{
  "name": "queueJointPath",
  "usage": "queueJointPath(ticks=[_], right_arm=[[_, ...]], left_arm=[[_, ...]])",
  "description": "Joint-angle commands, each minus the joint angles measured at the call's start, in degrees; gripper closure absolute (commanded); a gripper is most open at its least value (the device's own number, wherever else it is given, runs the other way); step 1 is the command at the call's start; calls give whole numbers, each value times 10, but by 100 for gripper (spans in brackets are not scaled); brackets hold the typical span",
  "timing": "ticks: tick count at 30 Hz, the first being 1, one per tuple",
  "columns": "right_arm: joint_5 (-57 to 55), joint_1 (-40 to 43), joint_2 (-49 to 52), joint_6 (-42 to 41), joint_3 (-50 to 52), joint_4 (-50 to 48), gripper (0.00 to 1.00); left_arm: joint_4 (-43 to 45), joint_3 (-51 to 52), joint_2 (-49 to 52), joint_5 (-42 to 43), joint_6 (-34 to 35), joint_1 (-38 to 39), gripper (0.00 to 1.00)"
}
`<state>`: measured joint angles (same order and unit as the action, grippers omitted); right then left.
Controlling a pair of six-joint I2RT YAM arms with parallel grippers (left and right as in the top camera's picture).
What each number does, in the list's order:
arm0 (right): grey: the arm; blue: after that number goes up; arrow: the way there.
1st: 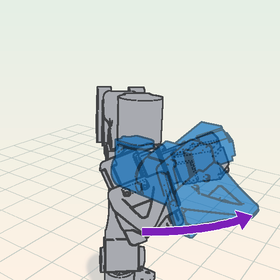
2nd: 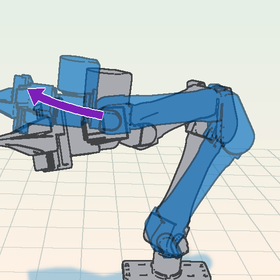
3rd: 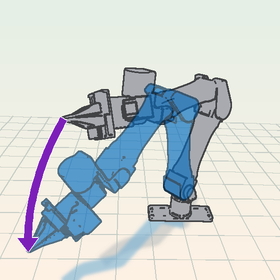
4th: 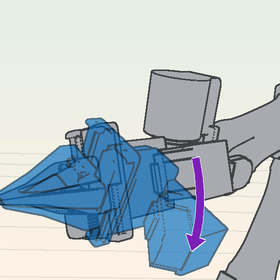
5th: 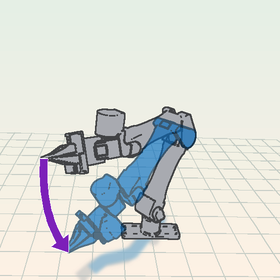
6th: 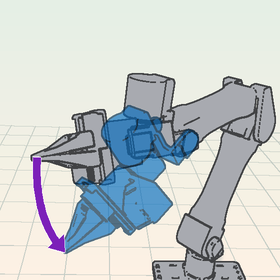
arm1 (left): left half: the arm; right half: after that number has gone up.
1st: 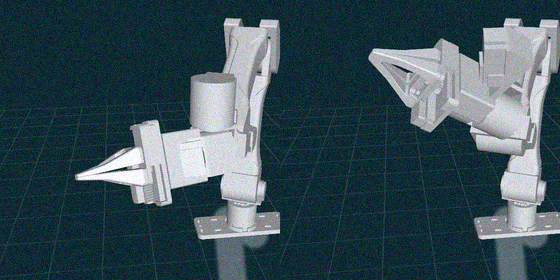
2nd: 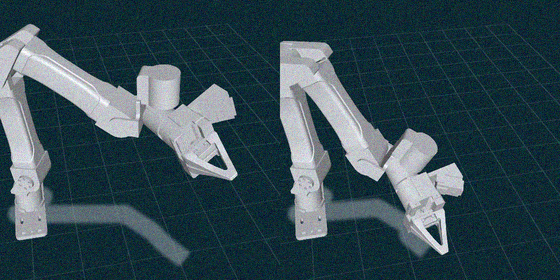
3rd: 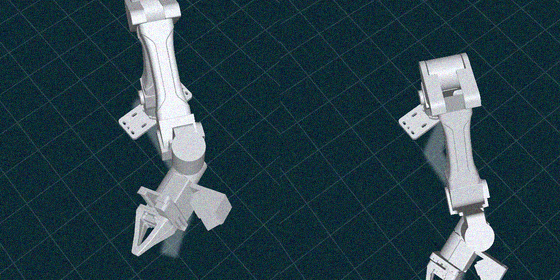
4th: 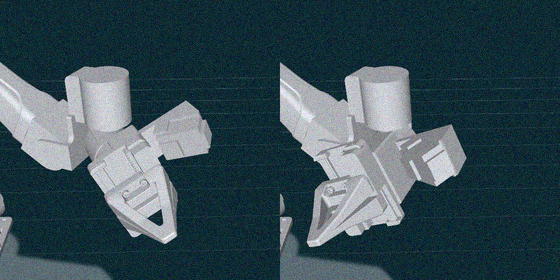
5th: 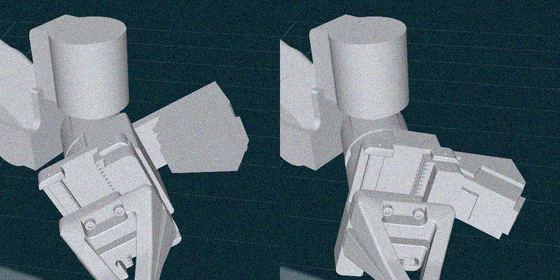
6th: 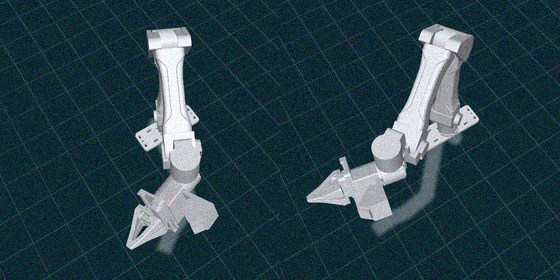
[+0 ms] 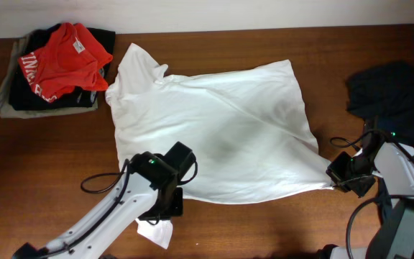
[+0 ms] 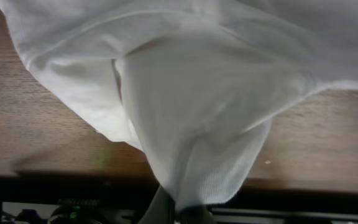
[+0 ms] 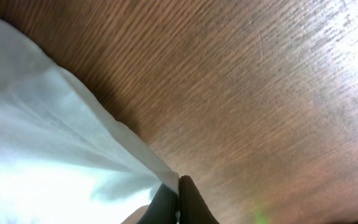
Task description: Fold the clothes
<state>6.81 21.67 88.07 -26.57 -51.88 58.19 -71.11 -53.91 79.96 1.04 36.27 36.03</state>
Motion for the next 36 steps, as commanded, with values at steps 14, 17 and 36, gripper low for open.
queueJointPath(ticks=[14,17,36], right_arm=[[-12,50,-150,-1,-10,14,96],[-10,50,-150,-5,-13,11,96],[68,25,-150,-23,-13,-75,96]], left_arm=[[-61,-112,-40,-155,80,68,99],[-47,-146,-40,-208,80,68,99],[54,-132,14,-324,78,68,99]])
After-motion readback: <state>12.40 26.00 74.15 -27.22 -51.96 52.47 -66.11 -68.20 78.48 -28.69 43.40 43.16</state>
